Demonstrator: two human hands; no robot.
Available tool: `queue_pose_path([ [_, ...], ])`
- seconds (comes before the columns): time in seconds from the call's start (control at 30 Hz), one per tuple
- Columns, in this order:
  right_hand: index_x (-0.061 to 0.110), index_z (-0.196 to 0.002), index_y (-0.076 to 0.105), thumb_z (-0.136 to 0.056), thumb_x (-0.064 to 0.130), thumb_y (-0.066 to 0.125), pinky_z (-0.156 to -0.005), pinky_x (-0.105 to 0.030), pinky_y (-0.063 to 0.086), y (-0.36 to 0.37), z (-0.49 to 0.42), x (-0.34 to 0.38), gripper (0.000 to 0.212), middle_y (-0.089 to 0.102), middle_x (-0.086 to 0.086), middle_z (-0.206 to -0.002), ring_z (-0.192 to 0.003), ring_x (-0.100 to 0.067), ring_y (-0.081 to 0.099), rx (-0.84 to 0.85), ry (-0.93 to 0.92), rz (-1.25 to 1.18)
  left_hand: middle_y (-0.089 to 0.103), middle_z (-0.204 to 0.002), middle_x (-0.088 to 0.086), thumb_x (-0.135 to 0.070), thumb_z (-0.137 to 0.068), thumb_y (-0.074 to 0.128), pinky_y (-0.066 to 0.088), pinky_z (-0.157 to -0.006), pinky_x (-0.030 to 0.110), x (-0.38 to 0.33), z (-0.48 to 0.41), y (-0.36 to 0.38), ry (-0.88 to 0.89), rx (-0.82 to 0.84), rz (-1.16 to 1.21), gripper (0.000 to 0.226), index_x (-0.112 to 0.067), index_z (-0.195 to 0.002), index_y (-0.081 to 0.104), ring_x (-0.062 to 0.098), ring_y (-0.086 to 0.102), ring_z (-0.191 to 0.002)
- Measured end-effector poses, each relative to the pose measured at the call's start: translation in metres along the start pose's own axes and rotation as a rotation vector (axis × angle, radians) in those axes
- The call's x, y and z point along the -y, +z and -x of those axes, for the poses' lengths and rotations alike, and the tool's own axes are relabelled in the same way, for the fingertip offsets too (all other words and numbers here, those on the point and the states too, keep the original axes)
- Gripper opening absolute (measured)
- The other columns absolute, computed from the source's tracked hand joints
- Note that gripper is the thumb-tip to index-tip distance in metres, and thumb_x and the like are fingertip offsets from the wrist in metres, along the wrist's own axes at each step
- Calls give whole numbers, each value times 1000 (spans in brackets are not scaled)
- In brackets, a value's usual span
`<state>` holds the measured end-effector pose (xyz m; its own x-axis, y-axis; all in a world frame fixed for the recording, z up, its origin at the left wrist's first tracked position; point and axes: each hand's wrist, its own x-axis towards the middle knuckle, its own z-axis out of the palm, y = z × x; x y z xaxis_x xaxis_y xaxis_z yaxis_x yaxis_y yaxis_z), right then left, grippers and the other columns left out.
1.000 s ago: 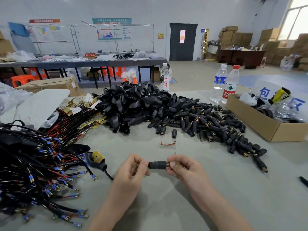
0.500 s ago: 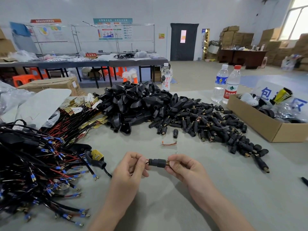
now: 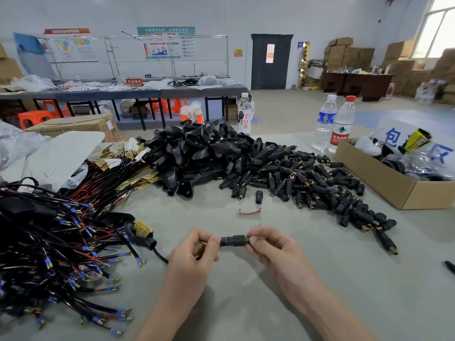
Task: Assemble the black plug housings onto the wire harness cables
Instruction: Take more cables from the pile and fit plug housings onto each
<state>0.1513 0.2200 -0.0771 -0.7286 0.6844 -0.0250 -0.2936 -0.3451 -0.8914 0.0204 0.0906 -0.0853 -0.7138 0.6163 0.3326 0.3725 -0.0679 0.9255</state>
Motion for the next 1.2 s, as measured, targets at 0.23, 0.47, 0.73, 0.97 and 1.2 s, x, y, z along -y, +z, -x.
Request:
queue_pose_path([
  [0.23, 14, -82, 79, -73, 7, 75, -82, -20, 56, 0, -1, 0, 13, 73, -5, -86, -89, -17, 72, 1, -12, -65, 69, -80, 1, -31, -95, 62, 53, -68, 26, 2, -1, -1, 32, 11, 34, 11, -33, -83, 62, 16, 64, -68],
  [0.47, 13, -83, 79, -68, 12, 76, -82, -19, 55, -1, -1, -1, 16, 70, -2, -82, -88, -15, 72, 13, -29, -67, 57, -70, 11, -27, -93, 63, 44, -59, 37, -4, 1, -3, 31, 26, 48, 13, -26, -80, 63, 15, 52, -61],
  [0.73, 11, -78, 77, -85, -7, 65, -74, -19, 57, -2, -2, 3, 23, 68, -9, -82, -84, -22, 72, -94, -56, -36, 64, -77, -7, -28, -91, 69, 44, -61, 17, 0, 0, -4, 64, 5, -57, 13, -39, -92, 63, 6, 53, -66],
  [0.97, 7, -89, 75, -80, -1, 69, -73, -19, 57, -1, 0, 4, 14, 67, -14, -90, -84, -22, 72, -83, -23, -67, 58, -71, 1, -23, -91, 68, 38, -56, 27, 3, 0, -6, 133, 57, -229, 18, -41, -92, 66, 19, 51, -64],
  [1.2, 6, -93, 72, -87, -4, 65, -70, -19, 58, -3, 0, 7, 13, 72, -13, -86, -80, -21, 73, -100, -20, -14, 65, -95, -23, -48, -91, 62, 46, -75, 10, 2, 2, -9, 154, 97, -317, 11, -46, -102, 62, 3, 64, -90],
])
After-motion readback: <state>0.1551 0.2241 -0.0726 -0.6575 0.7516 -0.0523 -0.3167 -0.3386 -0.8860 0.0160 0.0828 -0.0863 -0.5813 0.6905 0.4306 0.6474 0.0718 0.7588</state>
